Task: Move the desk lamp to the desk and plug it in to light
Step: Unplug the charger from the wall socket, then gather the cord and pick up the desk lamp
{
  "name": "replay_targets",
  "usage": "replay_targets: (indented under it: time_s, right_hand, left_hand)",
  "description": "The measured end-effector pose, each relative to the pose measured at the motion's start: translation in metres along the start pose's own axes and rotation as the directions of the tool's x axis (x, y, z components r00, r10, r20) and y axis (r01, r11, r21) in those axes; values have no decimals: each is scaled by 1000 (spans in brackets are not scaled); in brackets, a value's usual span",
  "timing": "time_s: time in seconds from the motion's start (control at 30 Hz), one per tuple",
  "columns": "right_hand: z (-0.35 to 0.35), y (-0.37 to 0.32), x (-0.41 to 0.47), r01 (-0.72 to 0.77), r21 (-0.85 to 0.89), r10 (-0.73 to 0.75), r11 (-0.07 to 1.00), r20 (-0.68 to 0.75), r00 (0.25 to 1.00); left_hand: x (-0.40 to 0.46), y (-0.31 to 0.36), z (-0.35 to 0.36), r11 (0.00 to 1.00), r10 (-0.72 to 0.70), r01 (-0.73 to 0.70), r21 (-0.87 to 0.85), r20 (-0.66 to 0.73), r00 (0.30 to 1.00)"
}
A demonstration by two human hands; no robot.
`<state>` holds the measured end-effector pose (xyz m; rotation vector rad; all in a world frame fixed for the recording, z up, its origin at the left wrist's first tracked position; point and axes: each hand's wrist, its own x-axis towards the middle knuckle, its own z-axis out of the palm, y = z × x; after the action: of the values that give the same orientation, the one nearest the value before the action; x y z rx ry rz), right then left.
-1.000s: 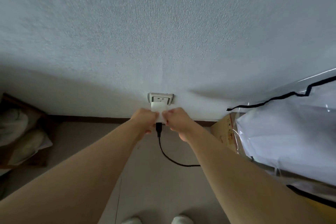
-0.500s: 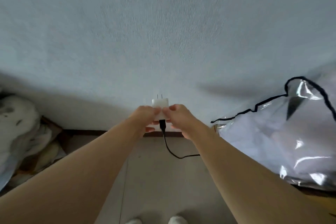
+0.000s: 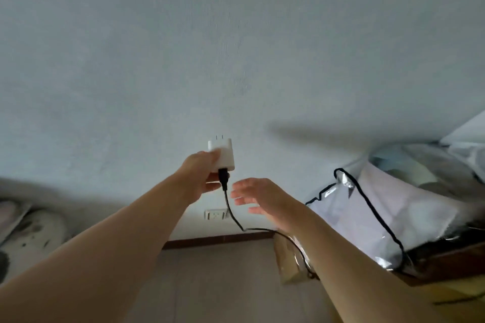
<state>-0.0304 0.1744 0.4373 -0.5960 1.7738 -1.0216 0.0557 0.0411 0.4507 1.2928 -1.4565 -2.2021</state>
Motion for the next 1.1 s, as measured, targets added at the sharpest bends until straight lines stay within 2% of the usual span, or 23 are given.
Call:
replay_targets:
  time_s: [0.07, 0.13, 0.23, 0.33, 0.43, 0.5, 0.6, 0.67, 0.8, 0.97, 1.1]
  right_hand:
    - [1, -7, -19, 52, -134, -41, 990, 89, 995]
    - [1, -16, -38, 97, -208, -73, 973, 118, 990]
    - [-3, -29, -59, 170, -276, -149, 946, 95, 984]
    - [-13, -41, -78, 218, -389, -230, 895, 15, 973]
    - [-32, -48, -101, 230, -453, -289, 861, -64, 955]
    - [-49, -49, -119, 230, -465, -320, 855, -125, 939]
    - [-80, -44, -155, 212, -407, -338, 889, -267, 902]
    - [-100, -38, -179, 186, -357, -317, 915, -355, 880]
    - [-136, -28, -231, 176, -325, -315, 929, -446, 838]
    - [-164, -31, -283, 238, -360, -415, 902, -573, 707]
    - [-170, -42, -318, 317, -351, -472, 881, -604, 643]
  left_hand:
    - [-13, 21, 3, 993, -11, 16, -116, 44, 999]
    - [-30, 41, 8, 982, 5, 14, -188, 101, 995]
    - [-53, 67, 15, 971, 46, -6, -237, 163, 986]
    - [-74, 88, 24, 969, 94, -42, -244, 203, 975]
    - [-94, 104, 31, 977, 137, -93, -191, 233, 963]
    - [-107, 110, 34, 983, 175, -158, -89, 242, 954]
    - [-126, 112, 40, 957, 243, -273, 100, 239, 940]
    - [-137, 110, 45, 936, 268, -309, 168, 226, 936]
    - [-162, 95, 72, 906, 292, -349, 241, 242, 925]
    - [-202, 68, 125, 871, 284, -405, 278, 388, 877]
    - [-239, 49, 172, 837, 278, -462, 293, 499, 821]
